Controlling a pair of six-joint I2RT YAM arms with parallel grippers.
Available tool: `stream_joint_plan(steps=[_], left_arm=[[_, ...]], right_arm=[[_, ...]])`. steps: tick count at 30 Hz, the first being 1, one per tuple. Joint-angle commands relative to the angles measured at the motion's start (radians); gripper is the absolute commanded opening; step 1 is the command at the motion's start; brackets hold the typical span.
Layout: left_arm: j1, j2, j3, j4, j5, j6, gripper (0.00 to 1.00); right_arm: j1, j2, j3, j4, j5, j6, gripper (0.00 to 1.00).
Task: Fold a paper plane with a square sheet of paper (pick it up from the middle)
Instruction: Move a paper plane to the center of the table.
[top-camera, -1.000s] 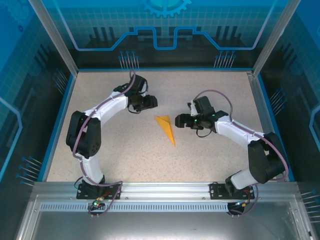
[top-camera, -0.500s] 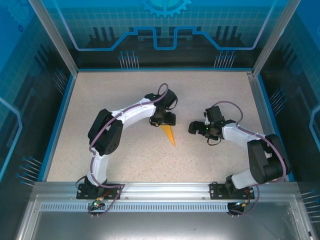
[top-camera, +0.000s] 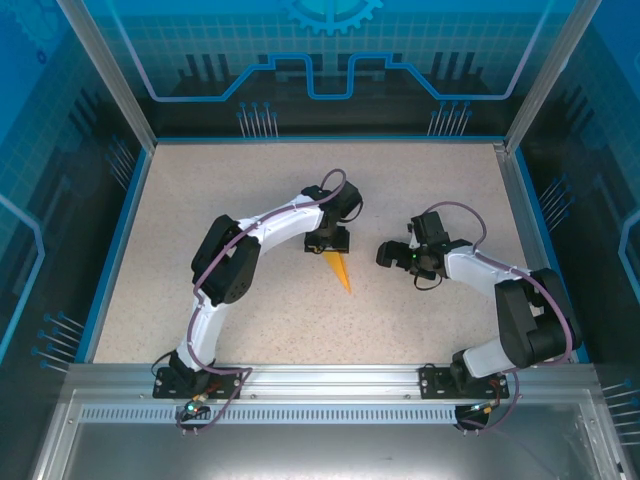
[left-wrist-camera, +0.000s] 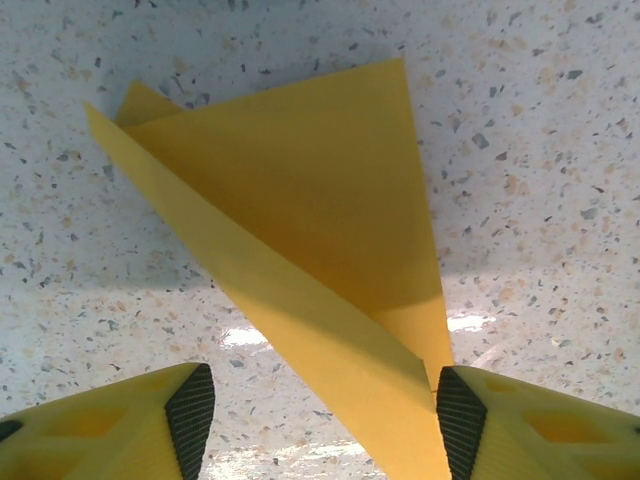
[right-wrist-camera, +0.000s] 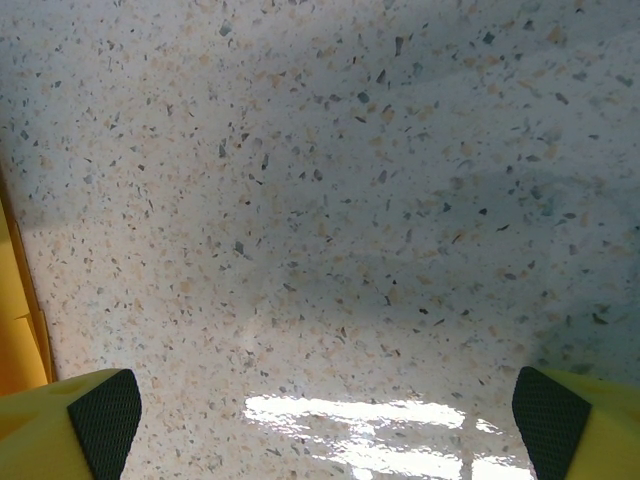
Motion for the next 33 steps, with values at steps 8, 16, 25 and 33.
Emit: stream_joint_plan(steps=[8,16,25,33], left_arm=[[-0.011,-0.103,-0.12,0.05,0.012,-0.097,0.54],[-0.011,-0.144,-0.182,0.104,0.03,-0.15,0.42],[-0.011,-0.172,-0.196,0.128,0.003,-0.157,0.07],[-0.009,-0.337,-0.258,0.229,0.084,-0.056,0.0]], right_arm=[[-0.014,0.043,0.032,-0.029,-0.007,0.02,0.99],[-0.015,0.046,0.034,-0.032,-0.009,0.021,0.99],[-0.014,0.046,0.034,-0.035,-0.006,0.025,0.99],[-0.024,0.032,0.019,0.004,-0.038,0.043,0.98]])
